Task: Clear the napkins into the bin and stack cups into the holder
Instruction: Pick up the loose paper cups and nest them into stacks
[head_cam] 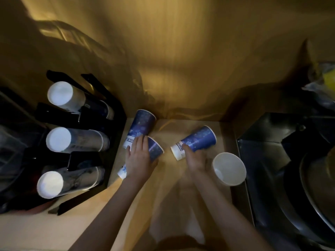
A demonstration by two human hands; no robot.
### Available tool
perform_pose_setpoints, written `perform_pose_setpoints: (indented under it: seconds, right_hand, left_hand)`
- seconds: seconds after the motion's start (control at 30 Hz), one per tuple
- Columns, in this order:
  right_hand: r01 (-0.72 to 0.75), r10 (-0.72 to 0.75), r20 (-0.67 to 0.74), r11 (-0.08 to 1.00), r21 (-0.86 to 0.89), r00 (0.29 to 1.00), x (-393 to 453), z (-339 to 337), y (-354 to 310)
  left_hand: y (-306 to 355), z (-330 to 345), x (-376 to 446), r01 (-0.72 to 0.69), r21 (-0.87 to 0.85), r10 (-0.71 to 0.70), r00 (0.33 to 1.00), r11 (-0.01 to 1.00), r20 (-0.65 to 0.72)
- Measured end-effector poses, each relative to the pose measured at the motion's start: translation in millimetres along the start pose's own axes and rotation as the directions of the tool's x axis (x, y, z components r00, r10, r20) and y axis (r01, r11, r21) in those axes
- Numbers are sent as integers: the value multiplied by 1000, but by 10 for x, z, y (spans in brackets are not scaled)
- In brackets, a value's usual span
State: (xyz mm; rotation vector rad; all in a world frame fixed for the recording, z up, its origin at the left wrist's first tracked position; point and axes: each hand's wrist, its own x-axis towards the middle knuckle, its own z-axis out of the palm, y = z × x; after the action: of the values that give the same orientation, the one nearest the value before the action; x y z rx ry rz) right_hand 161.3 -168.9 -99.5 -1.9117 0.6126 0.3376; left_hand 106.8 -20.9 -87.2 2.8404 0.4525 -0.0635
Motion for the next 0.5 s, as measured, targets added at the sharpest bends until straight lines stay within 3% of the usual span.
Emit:
perform_pose_setpoints:
  seconds: [0.1, 0.23, 0.33, 0.5]
  right_hand:
    - [-149, 155, -85, 986, 70, 984, 121, 82, 25]
    - [-283, 313, -46, 904, 320, 949, 301, 134, -66]
    - [-343, 377, 5, 837, 426, 926, 427, 151, -151]
    - [-386, 387, 92, 810, 441, 918, 501, 175, -151]
  left_hand:
    - [-137, 127, 27, 46, 52, -49, 997, 998, 56]
    - [-215, 250, 58, 66, 67, -72, 993, 996, 89]
    - [-250, 314, 66, 69, 86, -77, 993, 994, 94]
    - [-269, 347, 46, 81, 48, -85, 993, 996, 80]
